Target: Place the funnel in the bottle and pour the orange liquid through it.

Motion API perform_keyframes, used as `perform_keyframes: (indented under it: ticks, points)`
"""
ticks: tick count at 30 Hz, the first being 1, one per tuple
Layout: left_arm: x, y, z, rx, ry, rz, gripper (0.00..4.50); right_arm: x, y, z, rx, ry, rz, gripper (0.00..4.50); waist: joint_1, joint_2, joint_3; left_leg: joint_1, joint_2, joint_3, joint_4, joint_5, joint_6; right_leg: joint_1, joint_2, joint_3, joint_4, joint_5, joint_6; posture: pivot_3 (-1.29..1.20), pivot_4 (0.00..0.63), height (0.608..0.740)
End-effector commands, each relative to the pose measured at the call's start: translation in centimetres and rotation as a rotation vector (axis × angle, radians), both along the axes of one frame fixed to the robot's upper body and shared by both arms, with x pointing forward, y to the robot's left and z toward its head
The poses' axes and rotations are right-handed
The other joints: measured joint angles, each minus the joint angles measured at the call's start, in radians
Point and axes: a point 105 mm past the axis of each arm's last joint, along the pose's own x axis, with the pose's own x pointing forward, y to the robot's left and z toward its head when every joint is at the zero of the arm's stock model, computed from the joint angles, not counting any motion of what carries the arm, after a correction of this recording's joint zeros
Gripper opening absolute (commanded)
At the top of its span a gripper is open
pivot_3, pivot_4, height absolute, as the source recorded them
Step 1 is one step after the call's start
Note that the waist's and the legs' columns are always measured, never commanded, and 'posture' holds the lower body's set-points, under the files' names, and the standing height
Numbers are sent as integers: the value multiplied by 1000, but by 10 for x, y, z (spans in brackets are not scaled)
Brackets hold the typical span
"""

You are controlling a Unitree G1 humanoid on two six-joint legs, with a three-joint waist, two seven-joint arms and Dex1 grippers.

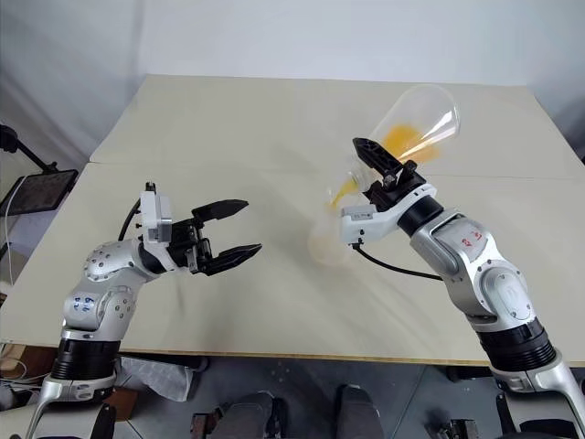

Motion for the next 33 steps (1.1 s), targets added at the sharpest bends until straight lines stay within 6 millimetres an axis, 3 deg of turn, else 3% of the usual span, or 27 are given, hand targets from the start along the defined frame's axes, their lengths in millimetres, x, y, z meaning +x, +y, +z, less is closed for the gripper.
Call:
perform_keyframes:
  ticks: [1,33]
  points:
    - [-4,-2,8,-7,-38,-12,4500,-5,-6,22,6,-94,-16,2486,0,0,0,0,0,0,0,0,0,0,0,0,0,0,0,0,150,740]
    - [-5,-3,7,-14,-35,-9,4500,-1,-11,27,-29,-134,-34,2486,-1,0,0,0,0,0,0,0,0,0,0,0,0,0,0,0,150,740]
